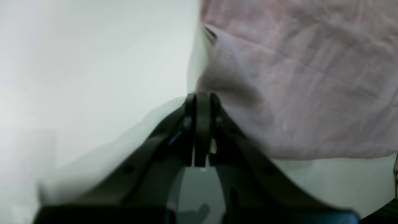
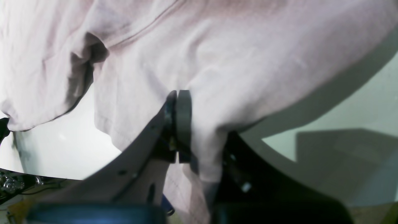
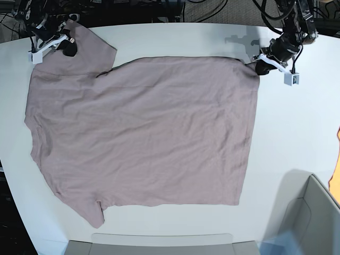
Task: Fold the T-shirt properly
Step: 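Pinch the shoulder edges with both grippers and pull them taut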
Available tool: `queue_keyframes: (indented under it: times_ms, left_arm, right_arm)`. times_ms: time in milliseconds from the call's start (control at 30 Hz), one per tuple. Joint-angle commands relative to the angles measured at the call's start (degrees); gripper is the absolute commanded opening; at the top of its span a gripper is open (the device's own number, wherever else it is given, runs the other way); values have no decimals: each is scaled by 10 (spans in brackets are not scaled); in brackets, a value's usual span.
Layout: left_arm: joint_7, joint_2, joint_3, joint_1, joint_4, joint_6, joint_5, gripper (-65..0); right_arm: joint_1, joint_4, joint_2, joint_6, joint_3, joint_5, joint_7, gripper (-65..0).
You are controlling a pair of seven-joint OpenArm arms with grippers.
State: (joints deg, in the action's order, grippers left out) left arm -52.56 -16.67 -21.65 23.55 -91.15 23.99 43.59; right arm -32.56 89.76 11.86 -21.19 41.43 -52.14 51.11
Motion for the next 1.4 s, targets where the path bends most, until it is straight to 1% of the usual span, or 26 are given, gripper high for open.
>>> queue_keyframes:
  times_ms: [0,67,233,500,567,600,667,800,900,1033,1133,1200,1233,1367]
  left_arm:
    - [-9,-6,-3,10,-5,-5,-11,-650]
    - [-9,-18,-20,22,-5,-5,-11,-650]
    - [-9,-22,-50,24,-5,-5,-11,-650]
    - [-9,-21,-50,23,-6,-6,-8,-650]
    - [-9,-22,-53,23,-16,-6,-8,-586]
    - [-9,-22,-53,25,-26,-6,-8,-569]
    - [-12,-29,-50,27,-50,-6,-7,-569]
    - [-55,-50,-50,23,-76,-6,-7,-568]
    - [-64,-59,-49,23,-83,-7,-7,-568]
    - [-65,-60,-49,11,-81,-8,-11,-568]
    - [-65,-61,-21,10,-69,-8,-11,-568]
    - [-60,-73,-2,10,-59,-8,-8,-568]
    - [-60,-72,4,9,-52,-8,-8,-568]
    - [-59,-72,9,-3,-22,-8,-11,-568]
  right_arm:
    - [-6,5,7,5,3,10,11,-650]
    - [-6,3,7,5,3,10,11,-650]
    - [-6,0,5,5,3,10,11,-650]
    - [-5,0,4,5,0,10,11,-650]
    - [-5,-1,6,5,0,10,11,-650]
    - [-5,-1,6,5,0,11,11,-650]
    - [-5,-1,7,5,0,24,11,-650]
    - [2,-1,2,5,-1,60,11,-650]
    - [3,-1,1,4,-1,65,11,-650]
    - [4,-1,-5,4,-1,66,12,-650]
    - [4,-1,-5,4,-1,66,12,-650]
    - [5,-1,-5,4,-1,66,12,-650]
    - [5,-1,-5,4,-1,66,12,-650]
    - [5,-1,-5,4,-1,66,12,-650]
